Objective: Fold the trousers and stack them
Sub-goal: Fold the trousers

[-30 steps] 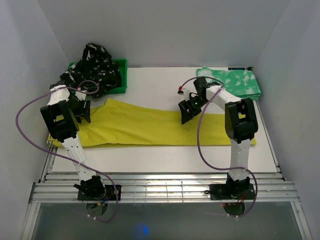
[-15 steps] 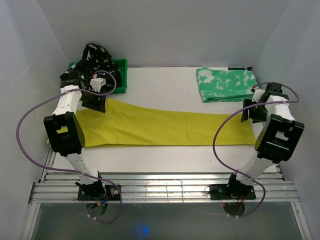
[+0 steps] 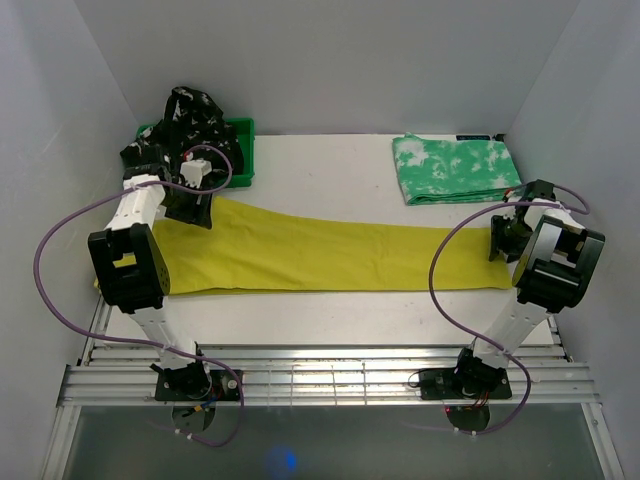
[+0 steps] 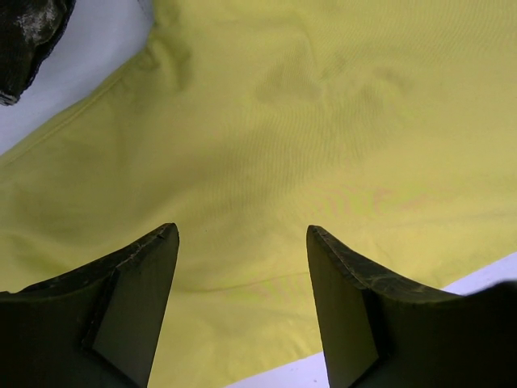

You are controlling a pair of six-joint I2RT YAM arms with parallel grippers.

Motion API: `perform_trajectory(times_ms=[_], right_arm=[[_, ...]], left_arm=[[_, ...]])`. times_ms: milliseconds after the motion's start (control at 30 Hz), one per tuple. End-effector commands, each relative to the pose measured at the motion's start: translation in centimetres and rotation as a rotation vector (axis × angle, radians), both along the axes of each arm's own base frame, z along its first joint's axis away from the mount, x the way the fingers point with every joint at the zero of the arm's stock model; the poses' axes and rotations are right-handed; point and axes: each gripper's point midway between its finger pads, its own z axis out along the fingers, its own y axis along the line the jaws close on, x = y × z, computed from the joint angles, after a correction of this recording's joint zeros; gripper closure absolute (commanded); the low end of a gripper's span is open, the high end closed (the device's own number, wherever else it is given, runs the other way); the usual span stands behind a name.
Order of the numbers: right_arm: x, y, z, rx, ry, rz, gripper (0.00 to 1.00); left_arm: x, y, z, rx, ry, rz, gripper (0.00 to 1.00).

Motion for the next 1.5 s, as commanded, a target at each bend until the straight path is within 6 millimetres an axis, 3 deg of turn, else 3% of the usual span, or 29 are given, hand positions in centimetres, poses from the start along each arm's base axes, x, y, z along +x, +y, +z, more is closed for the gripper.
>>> perform_trajectory(times_ms=[0, 100, 233, 300, 400, 567, 767, 867, 933, 1000, 1100, 1267, 1467], right_arm=[[-1.2, 0.7, -3.3, 0.035, 0.071, -0.003, 0.54], [-2.5, 3.0, -4.3, 0.151, 0.116, 0.02, 0.66], [-3.2, 5.3, -4.1, 0.265, 0.11, 0.057, 0.75], [-3.5, 5.3, -3.7, 0.266, 0.117, 0.068, 0.92], [-2.7, 4.3, -1.9, 0.236, 0.076, 0.085, 0.92], [-1.2, -0.3, 3.0, 0.133, -0.053, 0.058, 0.92], [-3.3, -7.2, 6.3, -0.018, -0.108, 0.029, 0.92], [-4.4, -9.7, 7.7, -0.056, -0.119, 0.032, 0.92], [-4.1, -10.1, 9.1, -0.05, -0.149, 0.067, 0.92], [-4.3, -8.8, 10.4, -0.011, -0.174, 0.096, 0.92], [-2.9, -4.2, 12.0, 0.119, -0.249, 0.161, 0.92], [0.1, 6.3, 15.1, 0.345, -0.373, 0.325, 0.92], [3.3, 17.1, 20.1, 0.564, -0.499, 0.493, 0.92]], left_arm=[[0.6, 0.0, 2.6, 0.008, -0.081, 0.009, 0.25], [1.1, 0.2, 2.8, 0.011, -0.086, 0.019, 0.24], [1.5, 0.4, 2.9, 0.016, -0.09, 0.04, 0.19], [1.7, 0.4, 3.1, 0.013, -0.102, 0.05, 0.19], [1.9, 0.3, 3.2, 0.003, -0.111, 0.064, 0.18], [2.4, -0.1, 3.8, -0.02, -0.143, 0.068, 0.18], [2.6, 0.0, 4.8, -0.009, -0.214, 0.084, 0.15], [2.3, -0.1, 4.6, -0.016, -0.204, 0.091, 0.14], [2.0, -0.1, 4.5, -0.015, -0.202, 0.098, 0.06], [1.3, -0.2, 3.9, -0.016, -0.188, 0.103, 0.02], [-0.1, -0.3, 2.3, -0.025, -0.133, 0.115, 0.02], [-2.5, -0.9, -0.2, -0.078, -0.012, 0.126, 0.02], [-4.9, -1.2, -2.8, -0.108, 0.077, 0.141, 0.07]])
